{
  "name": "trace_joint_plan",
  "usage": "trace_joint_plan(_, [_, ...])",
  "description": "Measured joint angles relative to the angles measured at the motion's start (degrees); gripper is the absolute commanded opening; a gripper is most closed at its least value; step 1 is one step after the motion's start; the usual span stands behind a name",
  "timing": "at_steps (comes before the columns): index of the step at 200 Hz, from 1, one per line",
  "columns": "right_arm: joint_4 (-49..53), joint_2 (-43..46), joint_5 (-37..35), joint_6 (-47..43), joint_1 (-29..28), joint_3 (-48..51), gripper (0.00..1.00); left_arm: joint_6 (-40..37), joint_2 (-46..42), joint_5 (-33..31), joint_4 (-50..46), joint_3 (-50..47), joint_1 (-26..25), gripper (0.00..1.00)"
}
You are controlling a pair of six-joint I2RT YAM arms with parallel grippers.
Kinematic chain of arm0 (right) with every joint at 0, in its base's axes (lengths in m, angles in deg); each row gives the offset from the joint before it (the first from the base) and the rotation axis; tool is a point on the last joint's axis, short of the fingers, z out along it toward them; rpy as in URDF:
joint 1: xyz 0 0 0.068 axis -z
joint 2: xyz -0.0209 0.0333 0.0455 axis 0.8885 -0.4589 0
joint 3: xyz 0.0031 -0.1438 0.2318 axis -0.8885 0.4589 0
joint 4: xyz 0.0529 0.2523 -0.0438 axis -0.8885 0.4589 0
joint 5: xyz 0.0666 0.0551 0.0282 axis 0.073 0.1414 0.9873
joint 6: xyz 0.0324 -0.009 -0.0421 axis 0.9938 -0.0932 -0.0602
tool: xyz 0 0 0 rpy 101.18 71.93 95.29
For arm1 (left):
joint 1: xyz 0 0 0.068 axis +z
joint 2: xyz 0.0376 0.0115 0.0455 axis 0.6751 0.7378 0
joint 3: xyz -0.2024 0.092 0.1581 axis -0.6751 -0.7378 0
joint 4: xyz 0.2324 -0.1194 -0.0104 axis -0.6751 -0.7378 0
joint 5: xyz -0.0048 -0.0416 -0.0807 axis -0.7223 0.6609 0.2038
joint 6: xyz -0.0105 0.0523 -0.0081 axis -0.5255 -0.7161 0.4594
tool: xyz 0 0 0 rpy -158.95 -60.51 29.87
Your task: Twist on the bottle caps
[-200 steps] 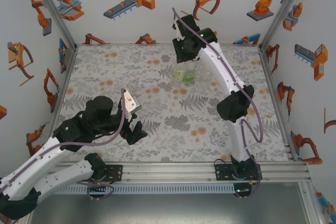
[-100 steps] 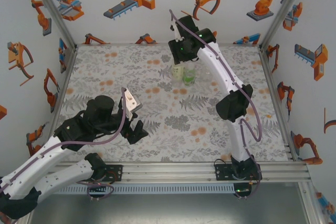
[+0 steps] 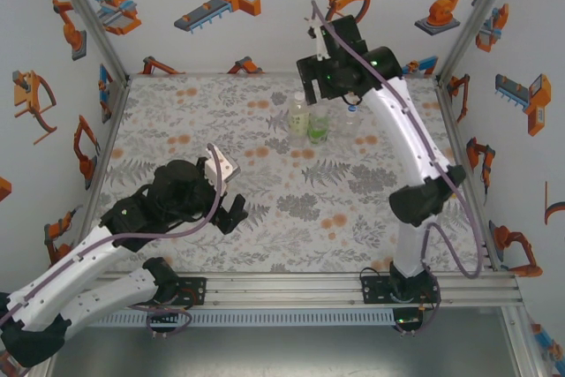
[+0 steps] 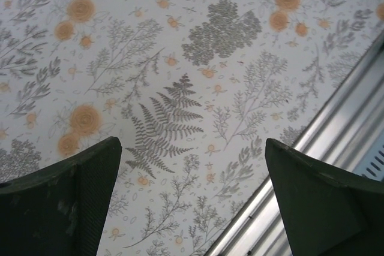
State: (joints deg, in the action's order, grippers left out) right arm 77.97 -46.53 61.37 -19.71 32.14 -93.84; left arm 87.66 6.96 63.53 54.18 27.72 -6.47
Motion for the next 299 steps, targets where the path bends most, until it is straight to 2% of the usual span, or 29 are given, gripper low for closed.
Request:
trace_joint_plan(18, [-2.03,8.2,-3.96,0.17,0.04,9.75,0.95,0.02,0.85,-1.88,1.97,-1.42,3.13,1.0])
trace_joint_plan(48, [-10.05,22.08,-9.38,0.07,1.7,33.05,0.98,0.7,2.86,-6.38,5.75,-4.42,10.45,0.97])
trace_joint_plan(86, [-21.59,35.65,-12.66,0.11,10.88,61.86,0.98,1.01,6.08,-13.38,11.89,-9.05,20.85,0.97])
trace_joint_plan(123, [-35.65,41.4,-12.28,0.44,21.03,82.58,0.99,-0.09,8.24,-15.08,23.8,-18.14,30.67,0.97])
trace_joint_plan(140, [-44.61,41.75,-10.29,0.0,25.03,91.36,0.99,-0.09,12.52,-13.81,30.29,-21.57,36.2,0.97])
trace_joint_plan(158, [-54.71,40.68,-7.89,-0.59,27.65,99.58,0.99,-0.09,18.4,-12.98,36.76,-23.37,39.8,0.97])
trace_joint_plan(185, [-69.59,37.09,-5.33,-0.61,29.79,107.19,0.99,-0.57,25.24,-10.78,49.09,-26.82,41.86,0.97])
trace_joint_plan(224, [-90.66,33.24,-1.6,-1.86,32.13,110.66,0.99,-0.52,31.39,-4.85,61.24,-27.56,46.75,0.97])
trace_joint_plan(276, [-108.28,21.53,5.42,-0.52,36.26,110.77,0.99,1.46,40.09,3.04,75.41,-27.61,50.99,0.97])
trace_joint_plan(299, [-109.96,19.32,7.58,-0.37,36.37,110.77,0.98,1.46,44.09,5.2,77.92,-27.52,50.99,0.97])
